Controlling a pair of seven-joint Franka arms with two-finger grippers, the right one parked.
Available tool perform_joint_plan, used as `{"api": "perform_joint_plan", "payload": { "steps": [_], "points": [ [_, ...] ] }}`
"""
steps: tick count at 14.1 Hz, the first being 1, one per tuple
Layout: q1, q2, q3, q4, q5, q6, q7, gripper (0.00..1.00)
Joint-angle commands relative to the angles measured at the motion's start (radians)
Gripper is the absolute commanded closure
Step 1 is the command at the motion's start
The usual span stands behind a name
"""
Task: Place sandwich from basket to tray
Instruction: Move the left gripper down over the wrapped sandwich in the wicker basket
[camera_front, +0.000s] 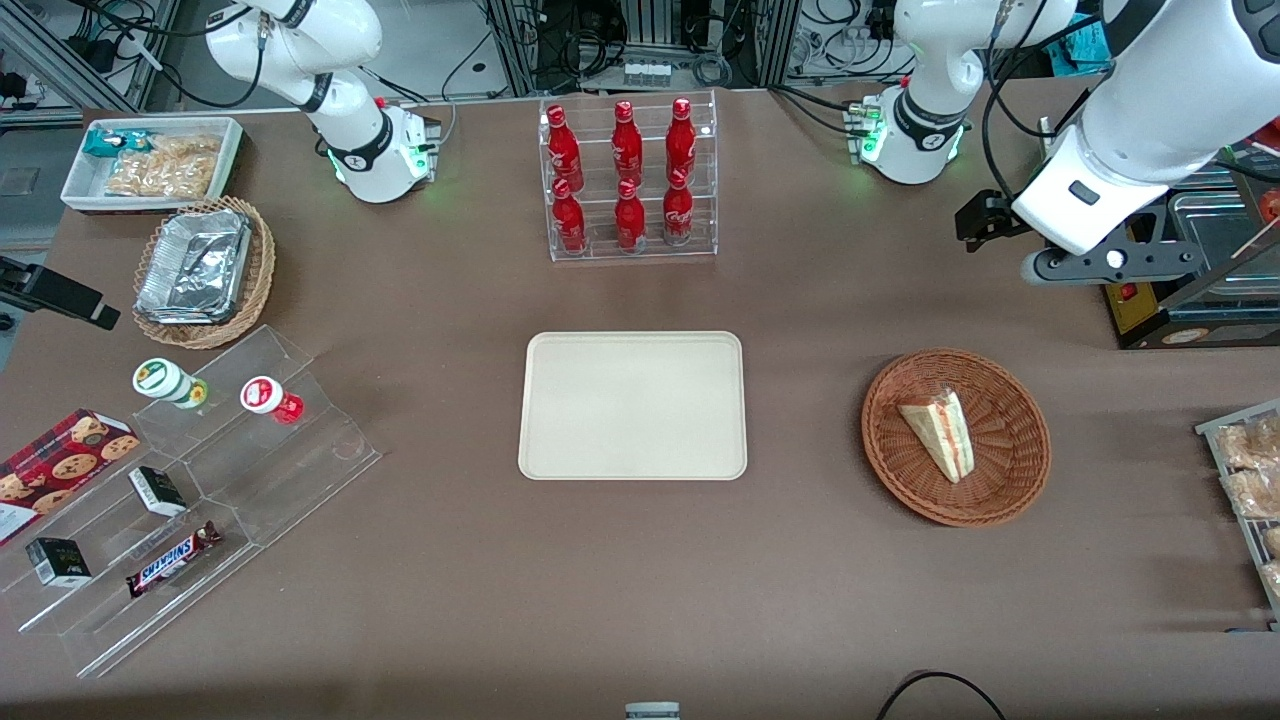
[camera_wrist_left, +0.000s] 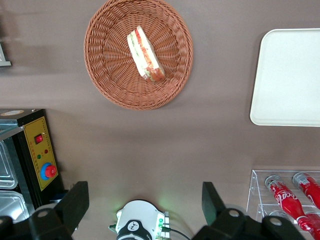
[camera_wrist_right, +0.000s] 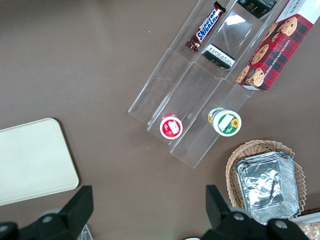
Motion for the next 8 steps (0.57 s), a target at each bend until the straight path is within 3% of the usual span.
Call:
{"api": "perform_joint_plan", "payload": {
  "steps": [1, 8],
  "points": [
    [0.006, -0.025, -0.008, -0.024, 0.001, -0.015, -0.017, 0.0],
    [0.01, 0.083, 0.035, -0.048, 0.02, 0.021, -0.012, 0.0]
  ]
}}
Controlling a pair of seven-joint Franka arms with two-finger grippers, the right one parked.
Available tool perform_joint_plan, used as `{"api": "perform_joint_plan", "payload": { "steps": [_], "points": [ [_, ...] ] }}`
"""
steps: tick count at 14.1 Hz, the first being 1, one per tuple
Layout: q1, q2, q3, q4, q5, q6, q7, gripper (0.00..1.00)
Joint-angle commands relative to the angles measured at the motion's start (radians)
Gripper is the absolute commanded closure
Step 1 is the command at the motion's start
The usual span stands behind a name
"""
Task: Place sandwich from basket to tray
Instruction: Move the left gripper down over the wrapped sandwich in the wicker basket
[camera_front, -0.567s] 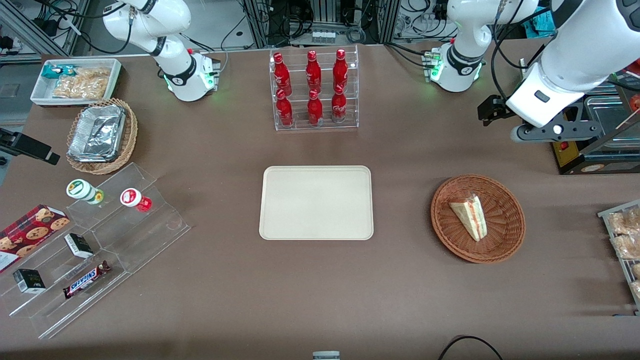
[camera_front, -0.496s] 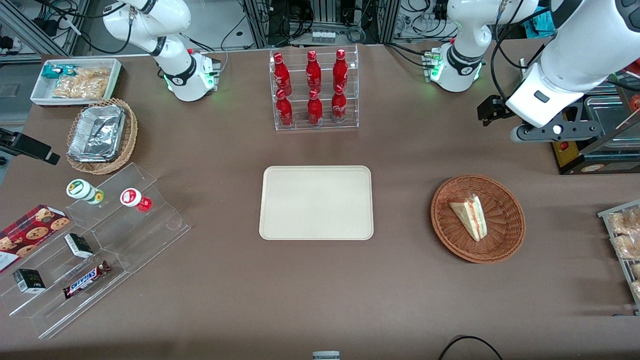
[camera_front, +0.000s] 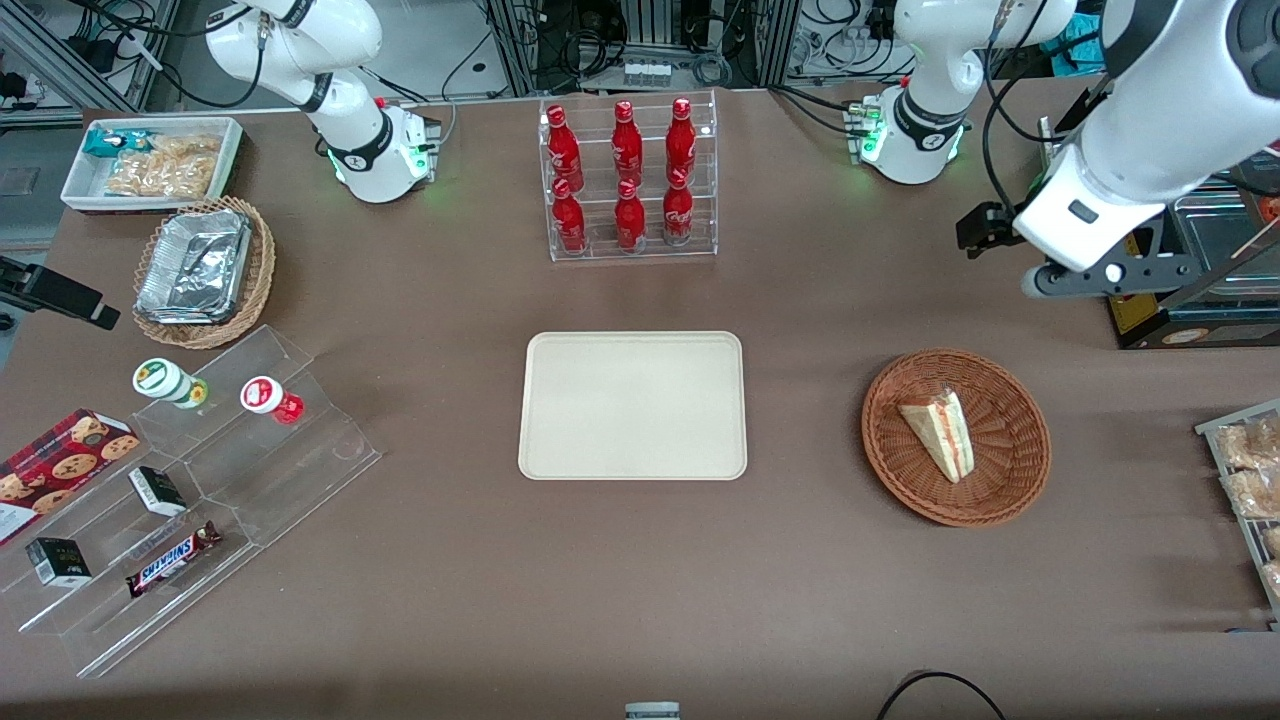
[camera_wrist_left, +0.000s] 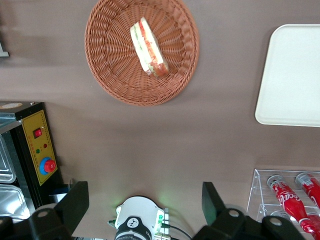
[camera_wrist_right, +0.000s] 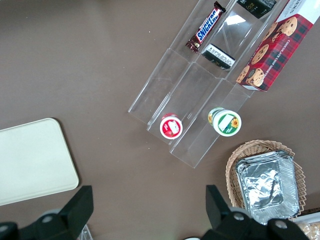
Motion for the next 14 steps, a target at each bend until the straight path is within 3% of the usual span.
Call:
{"api": "perform_joint_plan", "payload": {
  "steps": [1, 4, 6, 10, 14],
  "points": [
    [-0.004, 0.064, 0.045, -0.059, 0.016, 0.049, -0.006, 0.0],
    [0.005, 0.07, 0.081, -0.256, 0.016, 0.279, -0.017, 0.0],
    [0.005, 0.069, 0.124, -0.385, 0.002, 0.443, -0.122, 0.0],
    [0.004, 0.104, 0.127, -0.516, 0.011, 0.681, -0.421, 0.0],
    [0.004, 0.145, 0.127, -0.59, 0.014, 0.852, -0.476, 0.0]
  ]
}}
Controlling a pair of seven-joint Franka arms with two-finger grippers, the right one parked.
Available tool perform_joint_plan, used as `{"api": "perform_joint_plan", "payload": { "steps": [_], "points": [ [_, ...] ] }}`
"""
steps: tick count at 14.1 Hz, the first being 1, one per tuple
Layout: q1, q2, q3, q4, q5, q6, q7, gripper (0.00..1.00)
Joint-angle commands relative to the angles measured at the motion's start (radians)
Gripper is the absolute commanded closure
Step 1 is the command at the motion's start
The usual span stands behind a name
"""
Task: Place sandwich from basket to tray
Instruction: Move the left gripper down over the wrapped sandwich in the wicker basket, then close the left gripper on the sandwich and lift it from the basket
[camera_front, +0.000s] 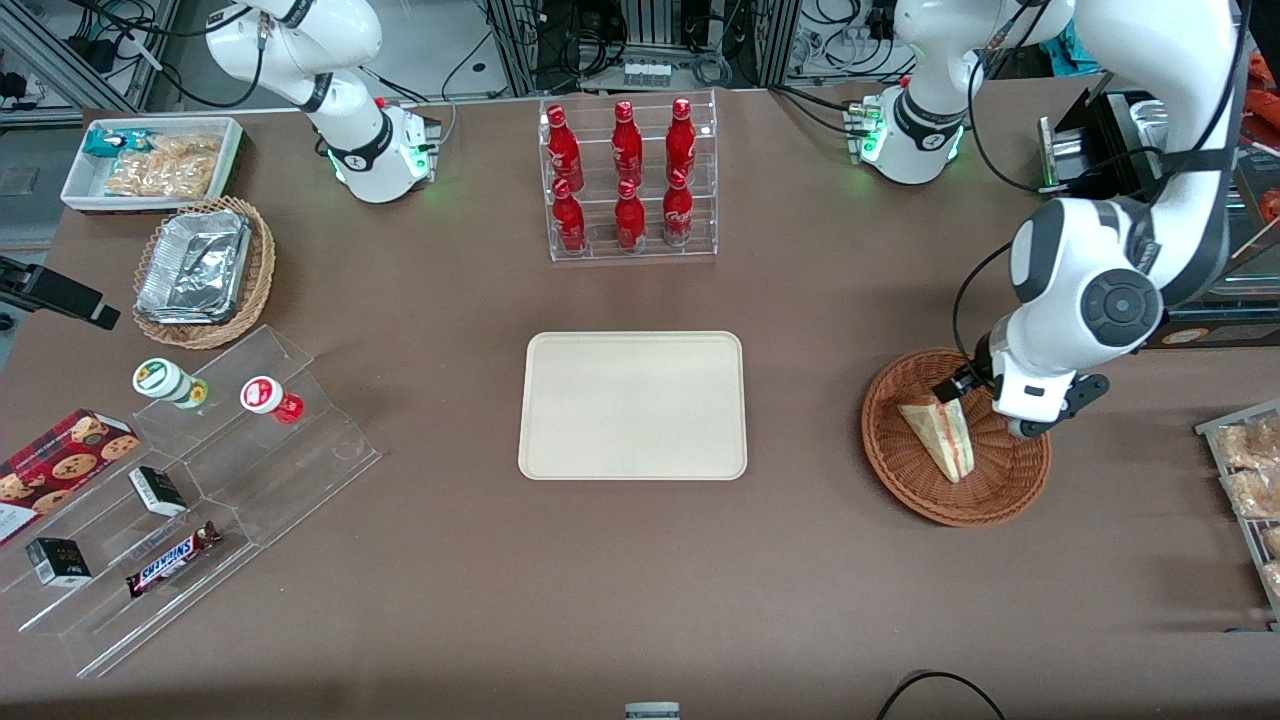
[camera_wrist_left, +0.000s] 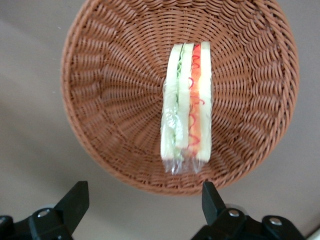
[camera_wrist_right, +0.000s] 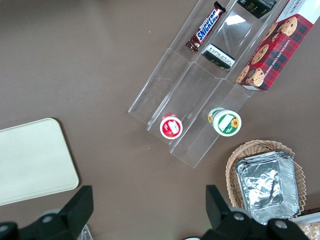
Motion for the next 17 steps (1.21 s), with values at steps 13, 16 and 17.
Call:
{"api": "perform_joint_plan", "payload": {
  "steps": [13, 16, 17],
  "points": [
    [-0.001, 0.156, -0.001, -0.022, 0.014, 0.227, -0.036, 0.05],
    [-0.001, 0.163, -0.001, -0.022, 0.011, 0.238, -0.04, 0.59],
    [-0.001, 0.163, -0.001, -0.022, 0.01, 0.238, -0.04, 0.76]
  ]
}}
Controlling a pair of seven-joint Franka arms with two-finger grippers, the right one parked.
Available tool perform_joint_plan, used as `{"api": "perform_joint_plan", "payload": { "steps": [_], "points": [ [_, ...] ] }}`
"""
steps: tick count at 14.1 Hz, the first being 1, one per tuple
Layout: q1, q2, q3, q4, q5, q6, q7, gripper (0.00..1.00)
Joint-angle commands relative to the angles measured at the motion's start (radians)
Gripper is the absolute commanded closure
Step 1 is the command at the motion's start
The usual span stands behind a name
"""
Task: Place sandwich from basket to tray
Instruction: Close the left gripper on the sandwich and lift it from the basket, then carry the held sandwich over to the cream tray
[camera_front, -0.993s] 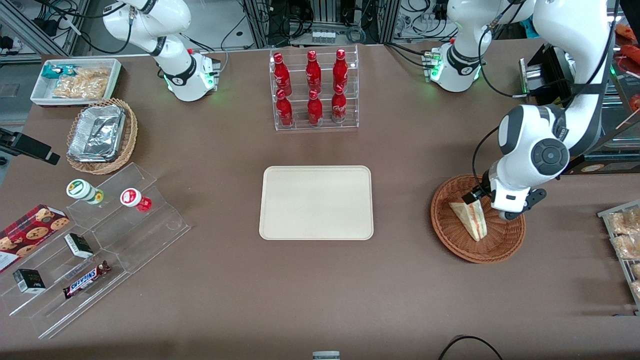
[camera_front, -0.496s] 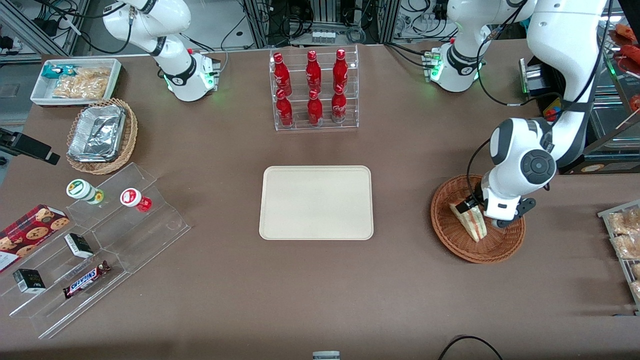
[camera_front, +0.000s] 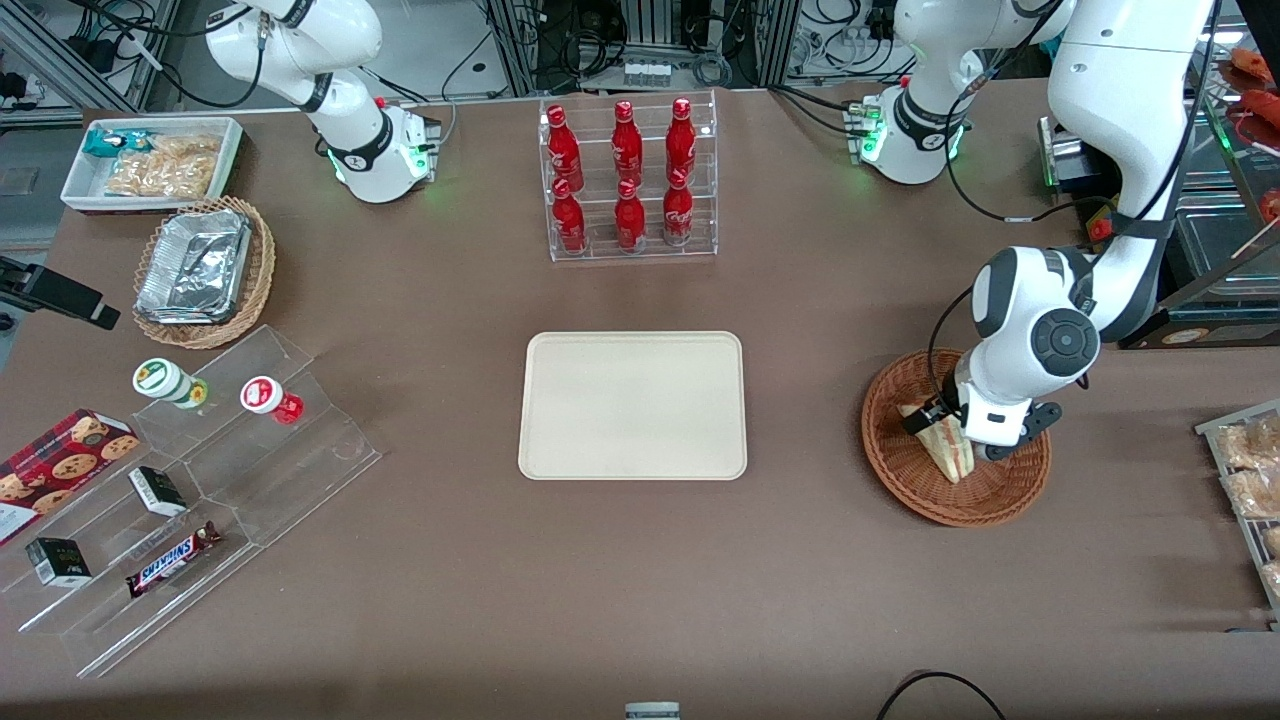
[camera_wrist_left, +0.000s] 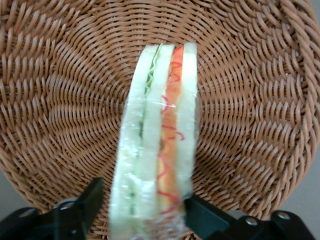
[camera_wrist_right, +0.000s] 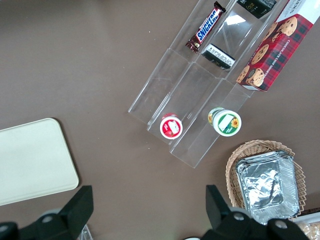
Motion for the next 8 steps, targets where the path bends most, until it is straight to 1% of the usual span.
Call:
{"api": "perform_joint_plan", "payload": {
  "steps": [1, 3, 5, 8],
  "points": [
    [0.0, 0.014, 0.0, 0.0, 0.011, 0.021, -0.024, 0.86],
    [0.0, 0.008, 0.0, 0.006, 0.01, 0.012, -0.021, 0.89],
    [0.0, -0.018, 0.0, 0.03, 0.014, -0.014, -0.007, 0.89],
    [-0.006, -0.05, -0.003, 0.169, 0.015, -0.221, 0.019, 0.89]
  ]
}}
